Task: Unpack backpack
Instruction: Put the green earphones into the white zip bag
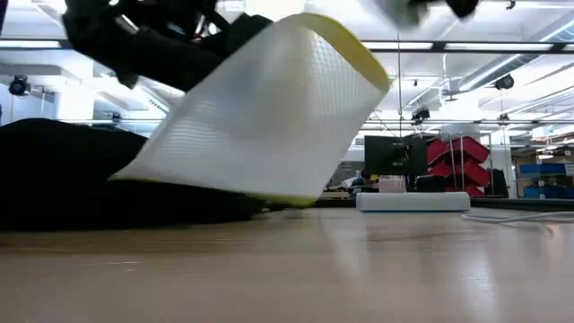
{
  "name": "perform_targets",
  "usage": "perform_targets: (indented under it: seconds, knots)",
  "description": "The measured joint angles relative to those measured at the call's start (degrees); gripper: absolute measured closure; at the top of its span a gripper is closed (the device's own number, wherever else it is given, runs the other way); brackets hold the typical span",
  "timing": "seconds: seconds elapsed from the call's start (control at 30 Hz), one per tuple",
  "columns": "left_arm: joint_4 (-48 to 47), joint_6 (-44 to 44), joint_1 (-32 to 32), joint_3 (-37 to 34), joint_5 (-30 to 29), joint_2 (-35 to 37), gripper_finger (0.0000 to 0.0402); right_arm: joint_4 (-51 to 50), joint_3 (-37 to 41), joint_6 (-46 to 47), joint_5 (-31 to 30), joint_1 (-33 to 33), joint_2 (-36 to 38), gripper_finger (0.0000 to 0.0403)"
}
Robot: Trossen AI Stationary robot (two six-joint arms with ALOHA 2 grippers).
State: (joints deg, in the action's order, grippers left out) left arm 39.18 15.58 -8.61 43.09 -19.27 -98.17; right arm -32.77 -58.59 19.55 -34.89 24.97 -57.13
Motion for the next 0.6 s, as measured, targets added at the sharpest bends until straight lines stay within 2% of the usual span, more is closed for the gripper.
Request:
perform_targets:
  seconds: [0.07, 0.2, 0.33, 0.5, 0.6]
  knots:
    - [-0.82, 0.07, 0.31, 2.4, 2.07, -0.71, 0.0402, 1.64, -1.42, -1.55, 0.28, 2.31, -2.67, 0.0403]
    - [-5.02, -0.63, 0.29, 8.0, 2.46, -0.79, 0.0402, 1.27, -3.45, -2.28, 2.68, 2.44, -9.17, 0.0403]
    - [-9.25, -1.47, 0.29, 12.51, 2.45, -0.75, 0.0402, -1.19, -4.47, -2.49, 9.09, 0.99, -15.64, 0.0403]
    - [-15.17, -0.68, 0.29, 17.23, 2.42, -0.44, 0.0402, -11.8, -7.88, 0.74, 10.93, 0.24, -22.44, 0.0403]
    - [-18.93, 0.11, 0.23, 19.16, 2.78, -0.36, 0.0402, -19.38, -10.48, 3.22, 8.24, 0.25, -25.16, 0.0403]
